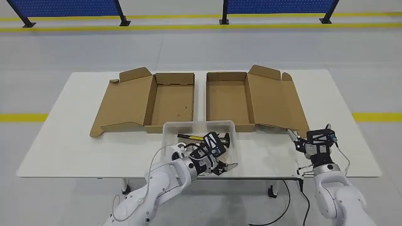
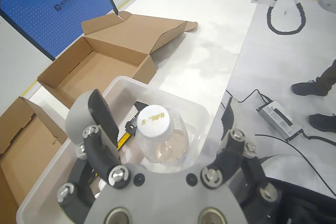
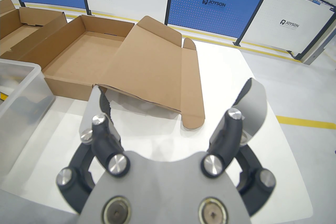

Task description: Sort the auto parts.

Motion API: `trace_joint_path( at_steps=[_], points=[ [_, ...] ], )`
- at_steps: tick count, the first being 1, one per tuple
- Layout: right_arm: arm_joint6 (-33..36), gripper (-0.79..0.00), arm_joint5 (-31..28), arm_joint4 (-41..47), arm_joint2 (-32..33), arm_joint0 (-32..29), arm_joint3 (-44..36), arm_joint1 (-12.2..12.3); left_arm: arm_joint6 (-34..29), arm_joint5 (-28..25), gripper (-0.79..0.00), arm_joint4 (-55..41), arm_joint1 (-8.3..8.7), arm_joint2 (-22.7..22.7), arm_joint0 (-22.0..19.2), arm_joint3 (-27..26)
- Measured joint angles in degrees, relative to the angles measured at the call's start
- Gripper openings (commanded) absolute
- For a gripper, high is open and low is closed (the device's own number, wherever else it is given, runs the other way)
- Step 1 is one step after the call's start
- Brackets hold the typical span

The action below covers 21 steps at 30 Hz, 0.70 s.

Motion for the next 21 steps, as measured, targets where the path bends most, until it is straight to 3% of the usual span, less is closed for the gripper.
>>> trace_joint_path(
  at_steps=[8,21],
  points=[
    [0.0,0.0,0.0,0.0,0.0,0.0,0.0,0.0,-0.13,0.19,0.0,-1.77,-0.21,-0.61,-0.97,3.82],
    [0.0,0.0,0.0,0.0,0.0,0.0,0.0,0.0,-0.23,-1.91,0.0,-2.18,0.11,-1.55,-0.05,4.45]
  ],
)
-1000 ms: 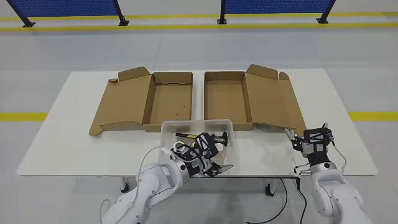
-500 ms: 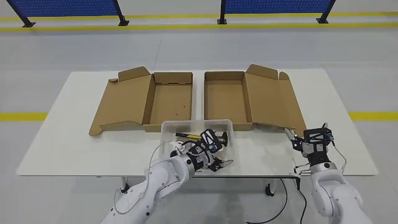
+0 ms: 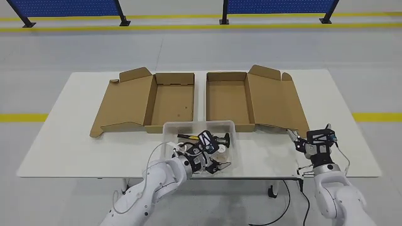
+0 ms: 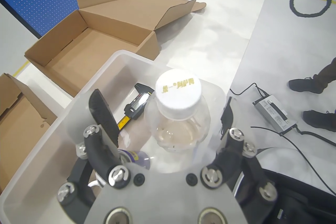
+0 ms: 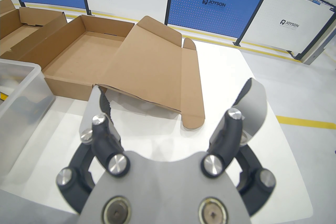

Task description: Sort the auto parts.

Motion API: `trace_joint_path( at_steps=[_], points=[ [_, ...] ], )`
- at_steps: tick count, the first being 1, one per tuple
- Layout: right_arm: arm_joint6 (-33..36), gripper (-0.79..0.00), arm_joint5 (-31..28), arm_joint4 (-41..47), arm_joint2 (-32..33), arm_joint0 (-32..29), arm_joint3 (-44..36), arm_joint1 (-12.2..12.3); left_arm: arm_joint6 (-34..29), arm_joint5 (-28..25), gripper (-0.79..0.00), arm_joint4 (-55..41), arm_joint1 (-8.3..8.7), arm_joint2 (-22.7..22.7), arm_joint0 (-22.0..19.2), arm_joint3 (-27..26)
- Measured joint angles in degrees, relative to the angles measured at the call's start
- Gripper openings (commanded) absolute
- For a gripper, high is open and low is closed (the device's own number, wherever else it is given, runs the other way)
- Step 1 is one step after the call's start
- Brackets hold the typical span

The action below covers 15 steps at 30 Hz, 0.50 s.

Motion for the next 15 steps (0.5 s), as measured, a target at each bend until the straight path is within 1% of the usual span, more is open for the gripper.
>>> trace_joint_path(
  at_steps=[10,12,14,15],
  points=[
    [0.0,0.0,0.0,0.0,0.0,0.0,0.0,0.0,0.17,0.1,-0.009,0.7,-0.34,1.49,-0.54,1.16],
    [0.0,0.0,0.0,0.0,0.0,0.0,0.0,0.0,0.11,0.22,-0.089,0.68,-0.4,1.57,-0.78,1.35],
    [0.0,0.0,0.0,0.0,0.0,0.0,0.0,0.0,0.12,0.48,-0.089,0.85,-0.47,1.73,-0.94,1.57],
    [0.0,0.0,0.0,0.0,0.0,0.0,0.0,0.0,0.12,0.5,-0.111,0.73,-0.5,1.77,-1.0,1.68]
  ],
)
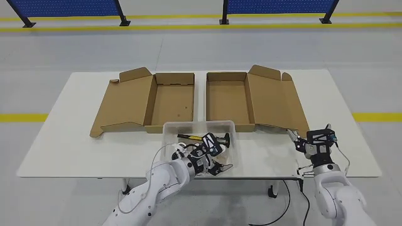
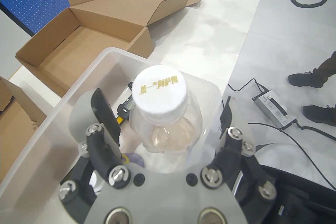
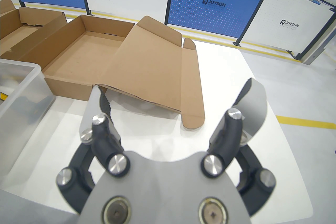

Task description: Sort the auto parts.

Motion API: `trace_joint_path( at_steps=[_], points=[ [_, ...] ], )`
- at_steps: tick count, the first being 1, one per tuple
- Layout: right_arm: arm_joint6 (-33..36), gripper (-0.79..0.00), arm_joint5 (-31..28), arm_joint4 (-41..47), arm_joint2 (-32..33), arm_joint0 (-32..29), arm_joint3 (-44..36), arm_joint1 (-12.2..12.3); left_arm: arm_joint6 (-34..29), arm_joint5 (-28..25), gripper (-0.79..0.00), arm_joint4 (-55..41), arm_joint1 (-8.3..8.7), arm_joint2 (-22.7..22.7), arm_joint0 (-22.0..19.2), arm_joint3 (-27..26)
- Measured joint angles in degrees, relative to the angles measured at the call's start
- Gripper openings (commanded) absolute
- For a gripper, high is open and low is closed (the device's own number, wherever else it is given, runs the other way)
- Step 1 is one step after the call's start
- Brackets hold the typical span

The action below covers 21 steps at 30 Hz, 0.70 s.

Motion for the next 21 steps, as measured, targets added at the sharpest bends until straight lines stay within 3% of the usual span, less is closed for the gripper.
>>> trace_joint_path(
  at_steps=[2,4,5,7,9,11,17,19,21],
  points=[
    [0.0,0.0,0.0,0.0,0.0,0.0,0.0,0.0,-0.01,0.03,-0.148,-0.22,-0.05,0.03,-0.16,0.18],
    [0.0,0.0,0.0,0.0,0.0,0.0,0.0,0.0,0.2,0.27,-0.262,0.01,-0.08,0.01,-0.28,0.24],
    [0.0,0.0,0.0,0.0,0.0,0.0,0.0,0.0,0.49,0.55,-0.268,0.6,-0.08,0.03,-0.31,0.28],
    [0.0,0.0,0.0,0.0,0.0,0.0,0.0,0.0,0.88,0.72,-0.397,1.14,-0.09,0.15,-0.23,0.48],
    [0.0,0.0,0.0,0.0,0.0,0.0,0.0,0.0,1.06,0.7,-0.409,1.21,-0.11,0.17,-0.23,0.78],
    [0.0,0.0,0.0,0.0,0.0,0.0,0.0,0.0,1.16,0.69,-0.511,1.27,-0.13,0.15,-0.3,0.94],
    [0.0,0.0,0.0,0.0,0.0,0.0,0.0,0.0,1.49,0.67,-0.677,1.33,-0.18,-0.01,-0.47,1.24],
    [0.0,0.0,0.0,0.0,0.0,0.0,0.0,0.0,1.57,0.69,-0.628,1.27,-0.2,-0.04,-0.55,1.29],
    [0.0,0.0,0.0,0.0,0.0,0.0,0.0,0.0,1.56,0.58,-0.465,0.98,-0.25,-0.07,-0.73,1.38]
  ],
)
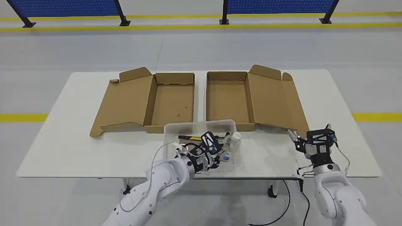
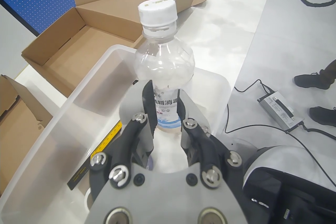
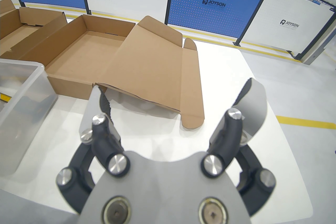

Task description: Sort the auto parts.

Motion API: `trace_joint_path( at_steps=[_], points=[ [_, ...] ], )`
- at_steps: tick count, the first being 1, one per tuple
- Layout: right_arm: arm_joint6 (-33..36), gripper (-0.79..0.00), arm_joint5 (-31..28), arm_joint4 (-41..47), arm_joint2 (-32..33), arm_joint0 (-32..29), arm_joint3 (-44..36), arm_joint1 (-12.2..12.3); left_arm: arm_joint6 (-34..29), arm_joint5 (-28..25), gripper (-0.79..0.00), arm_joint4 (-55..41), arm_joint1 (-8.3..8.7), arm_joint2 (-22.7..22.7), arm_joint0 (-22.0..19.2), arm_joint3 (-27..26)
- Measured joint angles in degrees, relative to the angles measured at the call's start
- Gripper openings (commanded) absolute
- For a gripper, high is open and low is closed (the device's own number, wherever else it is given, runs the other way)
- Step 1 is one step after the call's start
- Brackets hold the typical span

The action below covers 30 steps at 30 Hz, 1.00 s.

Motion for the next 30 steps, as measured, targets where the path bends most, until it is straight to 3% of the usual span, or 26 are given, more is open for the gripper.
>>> trace_joint_path(
  at_steps=[1,2,3,5,19,30],
  points=[
    [0.0,0.0,0.0,0.0,0.0,0.0,0.0,0.0,-0.08,-0.05,-0.372,-0.1,-0.02,0.01,-0.1,0.03],
    [0.0,0.0,0.0,0.0,0.0,0.0,0.0,0.0,-0.19,-0.12,-0.194,-0.19,-0.06,0.07,-0.25,0.07],
    [0.0,0.0,0.0,0.0,0.0,0.0,0.0,0.0,-0.26,-0.14,-0.154,-0.23,-0.1,0.13,-0.36,0.11],
    [0.0,0.0,0.0,0.0,0.0,0.0,0.0,0.0,-0.38,-0.14,0.0,-0.27,-0.18,0.31,-0.62,0.24],
    [0.0,0.0,0.0,0.0,0.0,0.0,0.0,0.0,-1.05,0.01,0.0,-1.09,-0.73,1.05,-2.21,1.67],
    [0.0,0.0,0.0,0.0,0.0,0.0,0.0,0.0,-1.87,0.29,0.0,-5.52,-2.03,2.86,-5.86,5.02]
  ],
)
